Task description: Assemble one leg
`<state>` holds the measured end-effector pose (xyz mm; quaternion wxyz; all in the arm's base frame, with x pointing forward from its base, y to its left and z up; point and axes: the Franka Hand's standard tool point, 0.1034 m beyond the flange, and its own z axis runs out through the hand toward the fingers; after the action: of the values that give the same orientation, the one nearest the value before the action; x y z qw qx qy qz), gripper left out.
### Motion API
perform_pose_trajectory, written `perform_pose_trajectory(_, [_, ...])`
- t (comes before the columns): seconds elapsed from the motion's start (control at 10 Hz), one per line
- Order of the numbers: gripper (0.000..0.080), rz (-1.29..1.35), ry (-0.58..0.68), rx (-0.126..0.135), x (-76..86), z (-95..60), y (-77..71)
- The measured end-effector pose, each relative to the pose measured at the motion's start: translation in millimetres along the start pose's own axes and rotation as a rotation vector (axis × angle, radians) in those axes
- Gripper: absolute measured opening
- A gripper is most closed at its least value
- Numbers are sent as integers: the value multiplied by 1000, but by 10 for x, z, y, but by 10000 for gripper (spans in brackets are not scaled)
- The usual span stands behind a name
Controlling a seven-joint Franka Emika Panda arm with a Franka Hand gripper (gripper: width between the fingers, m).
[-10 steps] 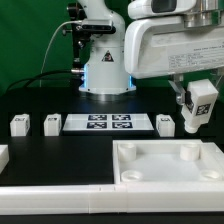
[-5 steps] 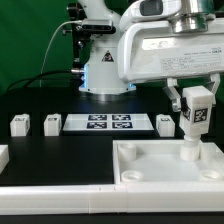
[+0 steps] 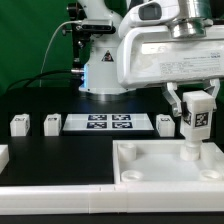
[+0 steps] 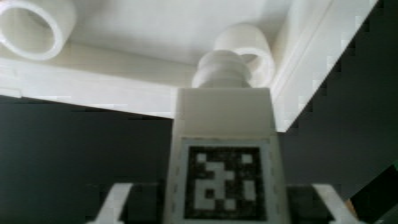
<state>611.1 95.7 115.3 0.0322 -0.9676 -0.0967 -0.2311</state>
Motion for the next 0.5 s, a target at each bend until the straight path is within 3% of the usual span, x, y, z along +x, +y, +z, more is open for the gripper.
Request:
perform_pose_trajectory(0.3, [294,118,25,5,-8,51,-95])
perform_pose_trajectory(0.5, [294,111,68,-3,11,64,-69])
